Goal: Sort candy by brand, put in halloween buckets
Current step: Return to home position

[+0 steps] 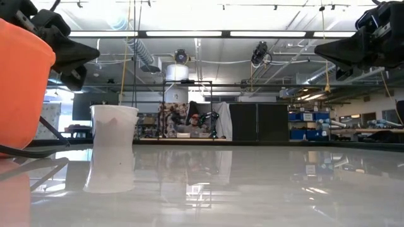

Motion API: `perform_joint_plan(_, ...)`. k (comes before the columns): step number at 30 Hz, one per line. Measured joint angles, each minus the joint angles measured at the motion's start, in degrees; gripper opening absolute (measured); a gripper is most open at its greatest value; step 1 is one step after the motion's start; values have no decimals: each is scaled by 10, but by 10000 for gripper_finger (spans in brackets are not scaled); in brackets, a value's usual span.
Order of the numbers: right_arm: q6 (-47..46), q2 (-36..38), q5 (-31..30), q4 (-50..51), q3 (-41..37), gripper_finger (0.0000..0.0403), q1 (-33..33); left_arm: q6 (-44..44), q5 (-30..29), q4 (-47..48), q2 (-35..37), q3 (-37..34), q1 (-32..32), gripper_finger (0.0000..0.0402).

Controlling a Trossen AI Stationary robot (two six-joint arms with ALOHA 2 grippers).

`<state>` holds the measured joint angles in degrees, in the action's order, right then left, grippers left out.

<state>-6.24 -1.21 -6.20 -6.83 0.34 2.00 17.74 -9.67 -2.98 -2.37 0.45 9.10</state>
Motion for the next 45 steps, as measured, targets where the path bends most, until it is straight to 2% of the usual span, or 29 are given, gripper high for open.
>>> perform_joint_plan(3,0,0,0,0,0,32,0,24,-1,-1,0,0,0,15)
perform_joint_plan(45,0,0,-1,0,0,32,0,21,-2,-3,0,0,0,17)
